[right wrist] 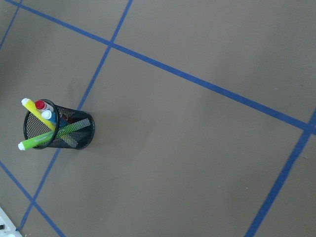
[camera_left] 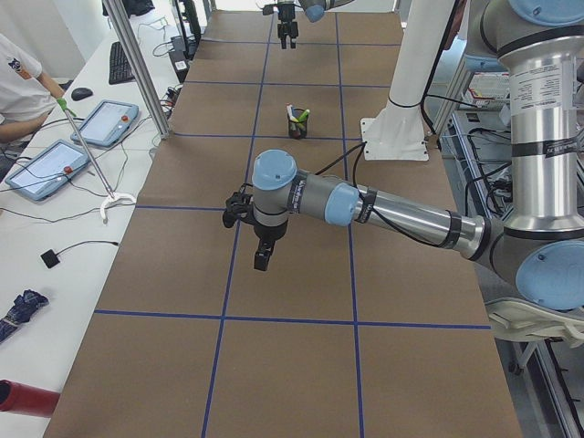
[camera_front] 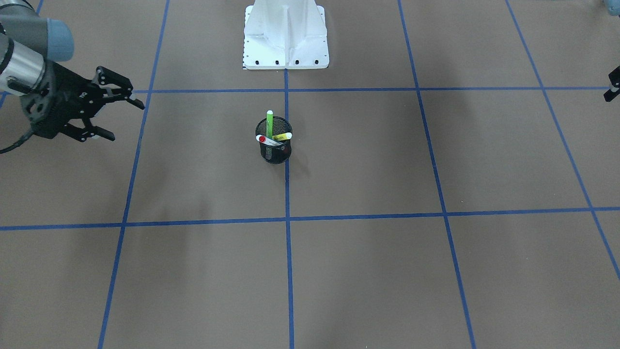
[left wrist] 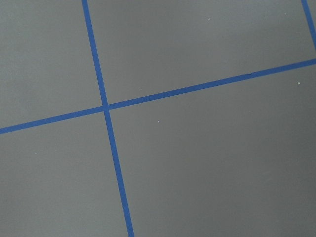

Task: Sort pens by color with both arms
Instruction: 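Move the right gripper toward the black mesh pen cup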

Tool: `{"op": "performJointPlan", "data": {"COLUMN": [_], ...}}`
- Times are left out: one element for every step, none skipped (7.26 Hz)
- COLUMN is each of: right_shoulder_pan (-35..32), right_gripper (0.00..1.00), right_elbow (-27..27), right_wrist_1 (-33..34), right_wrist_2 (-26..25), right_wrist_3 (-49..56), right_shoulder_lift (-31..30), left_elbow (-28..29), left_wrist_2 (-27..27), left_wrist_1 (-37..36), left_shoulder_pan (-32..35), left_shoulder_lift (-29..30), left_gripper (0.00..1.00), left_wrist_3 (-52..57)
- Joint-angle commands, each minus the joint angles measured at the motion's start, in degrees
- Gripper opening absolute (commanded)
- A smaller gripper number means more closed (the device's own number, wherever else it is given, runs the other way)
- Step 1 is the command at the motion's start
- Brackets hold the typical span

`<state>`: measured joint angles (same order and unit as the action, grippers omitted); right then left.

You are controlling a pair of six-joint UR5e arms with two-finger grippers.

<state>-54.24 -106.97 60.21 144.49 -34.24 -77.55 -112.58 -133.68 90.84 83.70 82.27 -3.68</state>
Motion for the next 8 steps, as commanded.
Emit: {"op": "performJointPlan", "data": {"right_shoulder_pan": [9.90,13.60,16.59,17.93,18.46,18.73,18.73,18.64], "right_gripper": [0.99,0.96,0.90,0.89,0.85,0.81,0.80,0.78], "right_elbow": [0.27,1.14,3.58,6.04,7.03,8.43,10.79,10.90], "right_wrist_1": [-0.10,-0.01,-0.01,-0.01,-0.09,0.17,0.08,0.08], "right_wrist_2": [-6.14,-8.85,-12.88,-14.23,-14.85,-17.81,-18.28,-18.19], "right_wrist_3": [-7.49,-7.60,-7.51,-7.51,-6.73,-6.54,-6.54,-4.98], "right_shoulder_lift": [5.90,7.83,10.98,13.89,14.61,16.88,18.99,18.49], "left_elbow": [0.34,0.95,0.95,0.95,0.95,0.87,0.87,0.95], "left_wrist_2": [0.00,0.00,0.00,0.00,0.00,0.00,0.00,0.00], "left_wrist_1": [0.04,0.12,0.12,0.12,0.04,0.12,0.12,0.12], "left_shoulder_pan": [-0.03,-0.03,-0.03,-0.03,-0.03,-0.03,-0.03,-0.03], "left_shoulder_lift": [0.26,0.35,0.35,0.35,0.35,0.35,0.35,0.35], "left_gripper": [1.00,1.00,1.00,1.00,1.00,1.00,1.00,1.00], "left_wrist_3": [-2.29,-2.30,-2.38,-2.38,-2.38,-2.38,-2.38,-2.38]}}
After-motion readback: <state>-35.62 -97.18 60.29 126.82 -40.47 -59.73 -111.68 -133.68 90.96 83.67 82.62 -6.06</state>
